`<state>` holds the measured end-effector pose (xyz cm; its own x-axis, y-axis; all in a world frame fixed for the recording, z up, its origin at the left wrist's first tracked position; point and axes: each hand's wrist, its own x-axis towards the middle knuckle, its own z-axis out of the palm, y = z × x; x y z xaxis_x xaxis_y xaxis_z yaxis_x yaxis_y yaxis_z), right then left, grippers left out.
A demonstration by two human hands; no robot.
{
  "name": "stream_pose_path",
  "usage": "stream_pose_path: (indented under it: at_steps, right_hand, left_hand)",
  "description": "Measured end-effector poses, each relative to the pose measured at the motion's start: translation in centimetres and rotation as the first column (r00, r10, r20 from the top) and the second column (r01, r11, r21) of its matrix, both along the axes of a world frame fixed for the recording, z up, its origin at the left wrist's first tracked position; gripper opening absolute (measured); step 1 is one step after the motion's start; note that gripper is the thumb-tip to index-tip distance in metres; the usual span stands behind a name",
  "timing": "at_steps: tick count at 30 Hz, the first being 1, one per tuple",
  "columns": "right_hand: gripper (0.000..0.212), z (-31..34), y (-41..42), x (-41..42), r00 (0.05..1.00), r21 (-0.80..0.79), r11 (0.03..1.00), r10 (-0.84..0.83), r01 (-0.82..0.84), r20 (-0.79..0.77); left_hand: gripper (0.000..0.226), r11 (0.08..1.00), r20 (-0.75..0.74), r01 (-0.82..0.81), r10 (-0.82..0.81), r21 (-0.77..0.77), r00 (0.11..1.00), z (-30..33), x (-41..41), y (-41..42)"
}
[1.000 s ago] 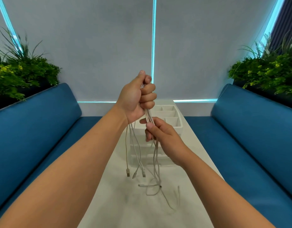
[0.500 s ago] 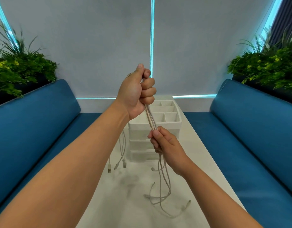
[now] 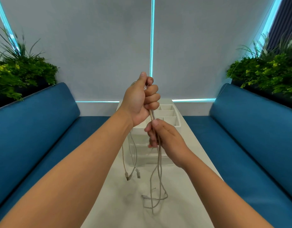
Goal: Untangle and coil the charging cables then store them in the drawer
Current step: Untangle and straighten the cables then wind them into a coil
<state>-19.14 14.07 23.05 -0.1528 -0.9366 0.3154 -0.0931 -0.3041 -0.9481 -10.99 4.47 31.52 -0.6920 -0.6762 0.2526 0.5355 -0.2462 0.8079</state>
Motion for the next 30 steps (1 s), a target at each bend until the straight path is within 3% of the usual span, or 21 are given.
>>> stream_pose_path:
  at_steps: [4,9,13,20,23,25,30]
  right_hand:
    - [0.034,0.5,-0.5,0.3,0.989,-0.012,0.994,-0.110,0.112,0.102]
    - [0.036,1.7,-0.9,0.6,0.973,-0.054,0.983,-0.165,0.175,0.159]
    - [0.036,3.0,-1.1,0.9,0.960,-0.083,0.977,-0.172,0.194,0.222]
    - [0.035,4.4,-0.6,0.0,0.982,-0.144,0.988,-0.030,0.057,0.187]
    - [0.032,4.7,-0.2,-0.5,0.983,-0.162,0.987,0.043,-0.014,0.178]
    - [0.033,4.6,0.2,-0.6,0.984,-0.151,0.989,0.030,-0.003,0.177]
    - [0.036,5.1,0.8,-0.5,0.989,-0.140,0.984,-0.095,0.110,0.116]
  left_hand:
    - [0.045,0.999,0.007,0.031,-0.031,-0.025,0.999,0.6,-0.1,-0.2]
    - [0.052,0.962,0.326,0.078,0.012,-0.262,0.945,0.1,-0.2,0.0]
    - [0.046,0.938,0.419,0.196,-0.061,-0.286,0.906,-0.6,-0.4,1.3]
    - [0.037,0.937,0.378,0.222,-0.109,-0.271,0.920,1.1,-0.4,1.2]
    - [0.034,0.955,0.260,0.180,-0.116,-0.238,0.959,2.7,-0.6,1.8]
    - [0.033,0.962,0.171,0.184,-0.150,-0.202,0.974,3.8,-0.8,2.1]
    - [0.036,0.951,0.148,0.286,-0.269,-0.113,0.952,4.7,-1.0,2.1]
